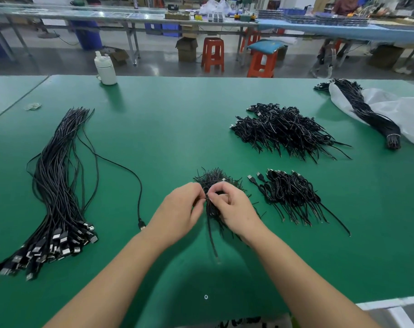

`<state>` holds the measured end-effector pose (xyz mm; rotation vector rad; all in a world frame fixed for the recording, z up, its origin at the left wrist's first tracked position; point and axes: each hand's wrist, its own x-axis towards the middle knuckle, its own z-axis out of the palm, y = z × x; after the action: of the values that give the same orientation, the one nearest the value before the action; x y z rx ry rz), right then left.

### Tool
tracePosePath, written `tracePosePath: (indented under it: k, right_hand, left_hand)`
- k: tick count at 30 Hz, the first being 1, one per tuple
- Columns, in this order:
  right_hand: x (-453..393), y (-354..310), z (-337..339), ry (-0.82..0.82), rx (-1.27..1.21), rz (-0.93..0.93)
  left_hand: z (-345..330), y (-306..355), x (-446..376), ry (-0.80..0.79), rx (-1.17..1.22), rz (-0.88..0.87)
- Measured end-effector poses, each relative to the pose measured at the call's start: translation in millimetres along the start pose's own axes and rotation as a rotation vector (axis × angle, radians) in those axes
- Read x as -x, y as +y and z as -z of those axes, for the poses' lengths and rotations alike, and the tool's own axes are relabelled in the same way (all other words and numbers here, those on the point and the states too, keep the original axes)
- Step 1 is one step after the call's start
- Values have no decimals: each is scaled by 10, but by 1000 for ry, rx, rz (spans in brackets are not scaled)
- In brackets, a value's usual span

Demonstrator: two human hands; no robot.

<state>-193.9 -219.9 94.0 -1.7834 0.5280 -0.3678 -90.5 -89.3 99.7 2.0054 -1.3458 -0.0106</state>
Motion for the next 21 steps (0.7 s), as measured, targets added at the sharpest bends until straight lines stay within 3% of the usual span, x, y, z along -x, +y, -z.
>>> tracePosePath:
  k: [7,10,13,17,21]
  right_hand:
    - [23,4,17,-139,-162,-41]
    - [-6,17,24,-8,-38,19]
    - [-23,16,81,68,171,107]
    - [-6,25,124,-35,22,-13]
    - [-35,21,98,-6,-107,-148]
  left_hand:
    - [4,-85,-86,-10,306,346]
    - [15,-69,-112,-51,436,397]
    - [2,-38,-93,-53,304,273]
    - [-30,1,-75,-29,69,1]
    - [-99,4,-43,-33,-79,-95]
